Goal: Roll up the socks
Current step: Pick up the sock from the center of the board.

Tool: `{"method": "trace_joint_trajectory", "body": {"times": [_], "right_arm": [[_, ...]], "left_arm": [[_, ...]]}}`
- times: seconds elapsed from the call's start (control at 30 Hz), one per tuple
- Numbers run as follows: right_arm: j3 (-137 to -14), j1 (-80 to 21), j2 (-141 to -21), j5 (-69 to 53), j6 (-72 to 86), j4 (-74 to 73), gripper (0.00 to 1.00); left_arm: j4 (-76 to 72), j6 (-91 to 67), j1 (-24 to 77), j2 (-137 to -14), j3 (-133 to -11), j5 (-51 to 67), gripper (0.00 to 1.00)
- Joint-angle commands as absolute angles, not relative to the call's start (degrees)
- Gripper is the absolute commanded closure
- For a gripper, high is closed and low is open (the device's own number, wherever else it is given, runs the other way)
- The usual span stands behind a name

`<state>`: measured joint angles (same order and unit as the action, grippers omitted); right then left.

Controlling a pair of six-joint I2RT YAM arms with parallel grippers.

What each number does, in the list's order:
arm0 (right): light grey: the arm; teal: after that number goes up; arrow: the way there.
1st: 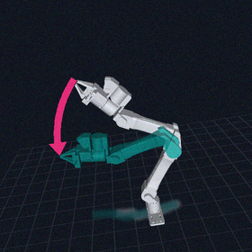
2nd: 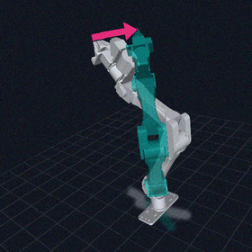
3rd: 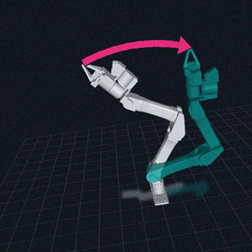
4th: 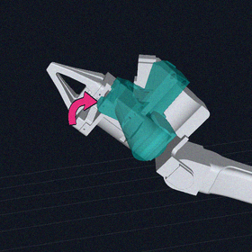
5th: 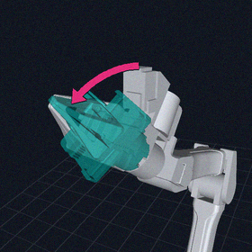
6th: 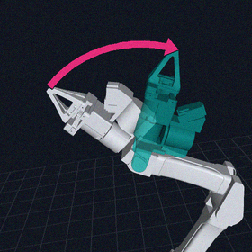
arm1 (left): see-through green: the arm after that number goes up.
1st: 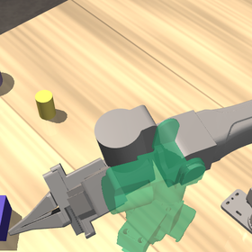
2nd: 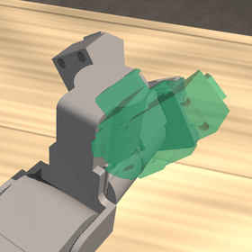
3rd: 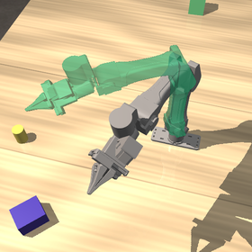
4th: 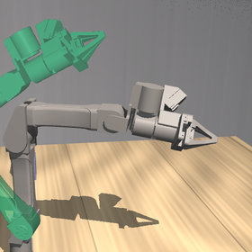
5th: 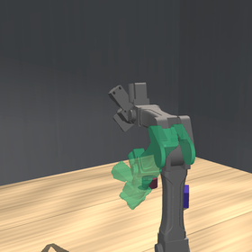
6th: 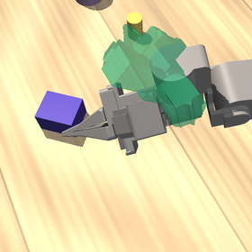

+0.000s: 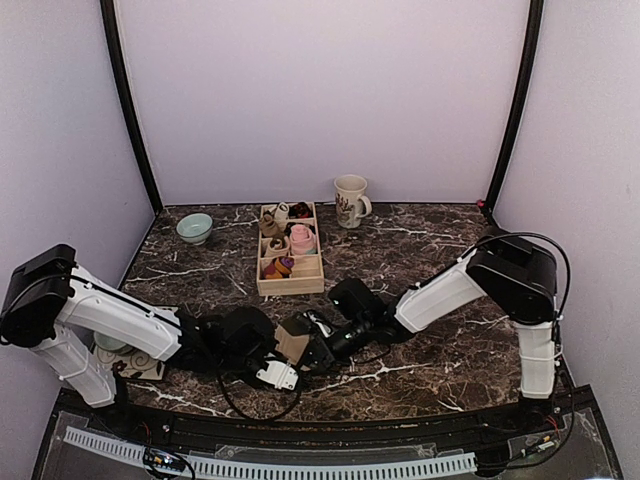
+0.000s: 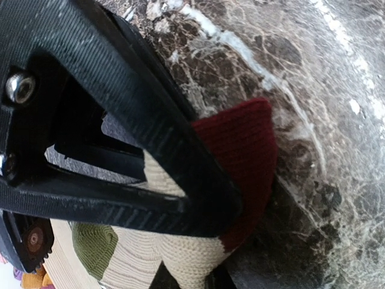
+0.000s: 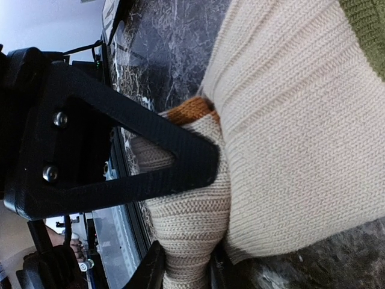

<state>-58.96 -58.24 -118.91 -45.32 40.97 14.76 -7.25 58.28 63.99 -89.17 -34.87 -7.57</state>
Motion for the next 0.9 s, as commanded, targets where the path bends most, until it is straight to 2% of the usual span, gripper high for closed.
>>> {"method": "trace_joint_trajectory", "body": {"times": [0.0, 0.03, 0.07, 0.1, 0.13, 0.43, 0.67, 0.73, 0.87], "right_arm": [[-55.49, -59.01, -119.66, -37.5, 38.46, 3.26, 0.74], [-55.27, -58.86, -119.1, -36.65, 38.27, 3.09, 0.65], [-55.38, -58.74, -118.46, -35.54, 37.28, 2.19, 0.5], [-55.73, -58.7, -117.51, -33.47, 36.31, 0.84, 0.45], [-55.95, -58.55, -116.86, -32.25, 35.69, -0.33, 0.44], [-55.49, -56.46, -108.56, -21.29, 30.64, -8.02, 0.45], [-63.3, -55.99, -107.87, -16.59, 26.89, -12.05, 0.48], [-65.18, -55.84, -109.08, -17.04, 26.9, -9.97, 0.52], [-70.24, -55.73, -113.63, -21.23, 29.47, -2.05, 0.74]], "left_arm": [[-0.84, 56.47, 63.98, -91.69, -34.68, -5.64, 1.0], [-0.76, 56.54, 63.98, -91.53, -34.51, -5.55, 1.0], [-0.57, 56.92, 63.96, -91.45, -34.27, -5.4, 1.0], [-0.77, 57.43, 63.98, -91.38, -33.77, -5.51, 1.0], [-1.46, 58.12, 63.98, -91.21, -33.05, -5.62, 1.0], [0.24, 59.26, 63.98, -89.7, -31.39, -3.69, 1.0], [0.53, 59.25, 63.98, -88.8, -30.97, -3.53, 1.0], [0.14, 58.93, 63.98, -88.69, -30.88, -3.56, 1.0], [0.0, 58.76, 63.98, -87.93, -29.7, -3.19, 1.0]]}}
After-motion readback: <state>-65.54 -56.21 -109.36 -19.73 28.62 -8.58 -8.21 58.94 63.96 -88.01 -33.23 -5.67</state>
